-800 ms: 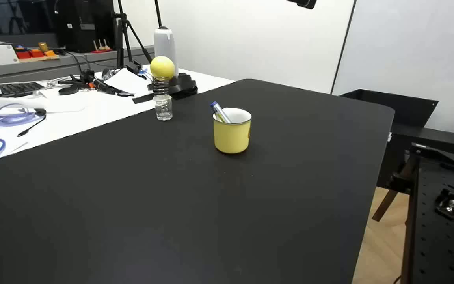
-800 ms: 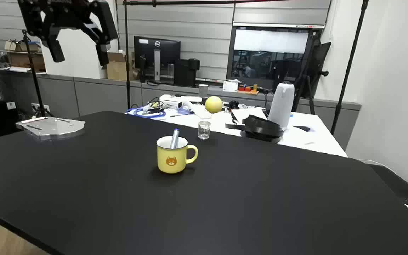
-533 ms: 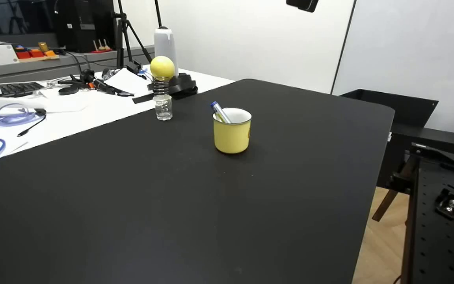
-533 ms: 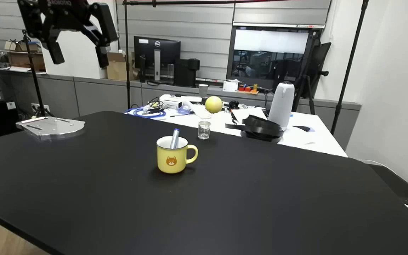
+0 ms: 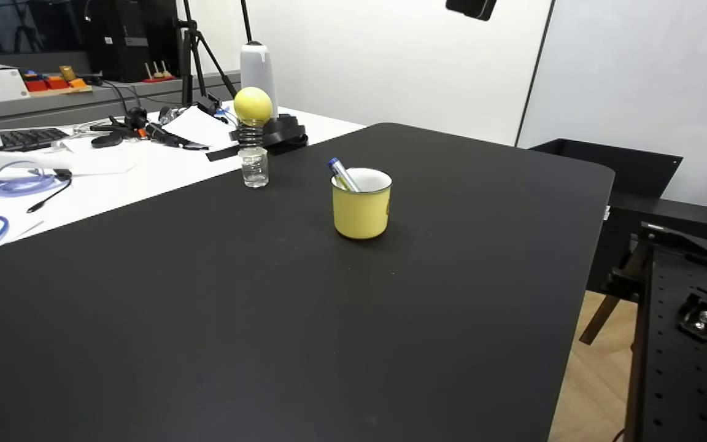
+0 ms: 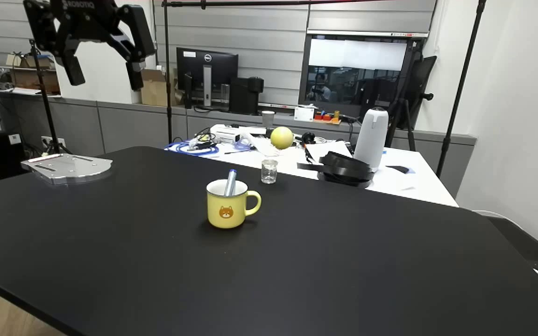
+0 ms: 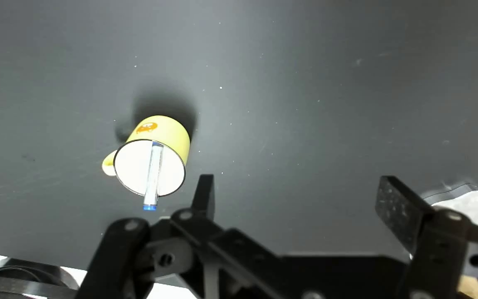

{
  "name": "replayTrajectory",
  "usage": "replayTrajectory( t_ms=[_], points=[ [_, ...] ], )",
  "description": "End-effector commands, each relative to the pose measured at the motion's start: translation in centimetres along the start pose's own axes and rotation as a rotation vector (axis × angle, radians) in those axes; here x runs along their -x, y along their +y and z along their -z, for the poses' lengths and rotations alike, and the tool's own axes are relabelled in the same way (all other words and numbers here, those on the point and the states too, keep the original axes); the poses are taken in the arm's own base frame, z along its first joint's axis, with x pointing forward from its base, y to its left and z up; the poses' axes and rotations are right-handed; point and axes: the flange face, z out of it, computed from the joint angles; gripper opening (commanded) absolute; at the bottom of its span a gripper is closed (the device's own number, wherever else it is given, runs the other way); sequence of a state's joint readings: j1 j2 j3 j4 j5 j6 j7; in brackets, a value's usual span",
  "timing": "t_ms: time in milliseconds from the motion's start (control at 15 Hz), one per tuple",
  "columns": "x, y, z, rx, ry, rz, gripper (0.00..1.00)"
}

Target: Remove the blue marker from the yellow mug

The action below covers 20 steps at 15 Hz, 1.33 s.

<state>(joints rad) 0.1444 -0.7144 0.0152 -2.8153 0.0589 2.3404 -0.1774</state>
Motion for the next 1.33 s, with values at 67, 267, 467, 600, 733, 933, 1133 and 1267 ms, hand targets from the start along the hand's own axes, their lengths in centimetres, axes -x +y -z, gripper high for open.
replayTrajectory(
  t_ms=[67,267,467,600,733,933,1133,1267],
  points=[
    [-0.3,1.7,-0.3,0.043,0.010,-0.001,1.00],
    [-0.3,5.8,-1.9,0.091,-0.006,-0.033,1.00],
    [0.0,11.1,-4.5,0.158,-0.022,-0.070,1.00],
    [-0.1,14.2,-6.1,0.199,0.003,-0.119,1.00],
    [0.6,13.4,-5.2,0.191,0.010,-0.108,1.00],
    [0.5,15.4,-7.0,0.203,-0.002,-0.126,1.00],
    [-0.2,15.5,-7.8,0.223,-0.011,-0.133,1.00],
    [-1.8,16.0,-9.2,0.203,0.010,-0.159,1.00]
  ],
)
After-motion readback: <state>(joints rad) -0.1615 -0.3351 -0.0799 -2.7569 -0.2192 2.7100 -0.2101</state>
